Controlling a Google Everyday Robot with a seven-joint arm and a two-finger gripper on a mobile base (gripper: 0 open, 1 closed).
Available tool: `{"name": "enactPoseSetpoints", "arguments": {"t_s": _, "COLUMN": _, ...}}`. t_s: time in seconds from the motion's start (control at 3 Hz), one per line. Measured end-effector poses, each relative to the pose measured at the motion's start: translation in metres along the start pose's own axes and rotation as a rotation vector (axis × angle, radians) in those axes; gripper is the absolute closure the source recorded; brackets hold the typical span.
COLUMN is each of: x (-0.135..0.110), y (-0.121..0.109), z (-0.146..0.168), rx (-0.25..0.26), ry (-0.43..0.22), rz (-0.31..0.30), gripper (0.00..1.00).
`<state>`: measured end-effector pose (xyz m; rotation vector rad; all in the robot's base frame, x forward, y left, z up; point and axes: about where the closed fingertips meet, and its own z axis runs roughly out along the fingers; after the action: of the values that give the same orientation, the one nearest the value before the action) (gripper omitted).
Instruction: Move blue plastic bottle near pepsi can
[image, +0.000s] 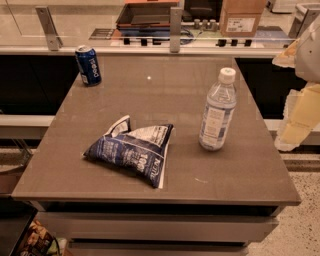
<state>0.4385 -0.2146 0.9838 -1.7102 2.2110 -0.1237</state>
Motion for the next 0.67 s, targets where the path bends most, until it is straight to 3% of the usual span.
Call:
{"name": "enactPoseSetpoints", "arguments": {"t_s": 0.33, "x": 0.0000, "y": 0.0000, "z": 0.0000, "rx": 0.000, "ry": 0.000, "rz": 0.000, "gripper": 0.00}}
{"name": "enactPoseSetpoints", "arguments": {"t_s": 0.67, "x": -0.0050, "y": -0.0047, "z": 0.0087, "rx": 0.008, "ry": -0.074, "rz": -0.002, "gripper": 0.00}}
